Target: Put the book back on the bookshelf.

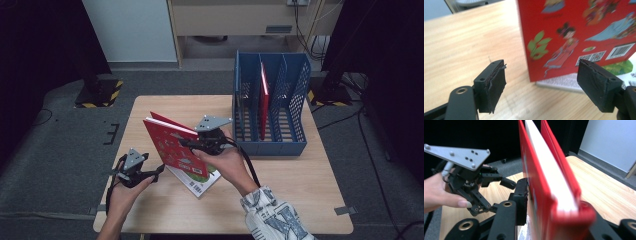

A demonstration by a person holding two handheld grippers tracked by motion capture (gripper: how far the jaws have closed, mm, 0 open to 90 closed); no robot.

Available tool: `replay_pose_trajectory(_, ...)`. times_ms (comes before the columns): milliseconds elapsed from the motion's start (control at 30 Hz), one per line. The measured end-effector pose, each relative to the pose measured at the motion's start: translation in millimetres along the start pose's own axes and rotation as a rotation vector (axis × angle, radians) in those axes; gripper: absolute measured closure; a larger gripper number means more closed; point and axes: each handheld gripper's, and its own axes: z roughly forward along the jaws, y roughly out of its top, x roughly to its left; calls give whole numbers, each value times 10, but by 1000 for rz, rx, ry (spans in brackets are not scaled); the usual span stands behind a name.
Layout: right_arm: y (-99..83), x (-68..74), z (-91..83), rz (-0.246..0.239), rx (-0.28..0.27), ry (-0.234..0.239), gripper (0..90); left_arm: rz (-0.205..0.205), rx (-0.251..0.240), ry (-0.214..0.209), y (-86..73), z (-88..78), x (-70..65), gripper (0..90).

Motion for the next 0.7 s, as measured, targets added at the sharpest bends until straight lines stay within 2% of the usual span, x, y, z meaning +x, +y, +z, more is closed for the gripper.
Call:
replay_pose_trajectory(167, 45, 4, 20, 3, -9, -5, 662, -5, 12, 22, -33, -9, 61, 206)
replay_pose_trajectory(300, 66, -17, 39, 12, -12, -3, 664, -4, 64, 57, -100, 11, 149, 158)
replay_pose_trajectory(567, 76, -36, 111, 31, -20, 11, 660, -20, 102, 70, -165, 57, 203, 96)
replay_pose_trajectory(700, 72, -36, 114, 28, -28, 2, 733, -28, 115, 65, -183, 74, 217, 94)
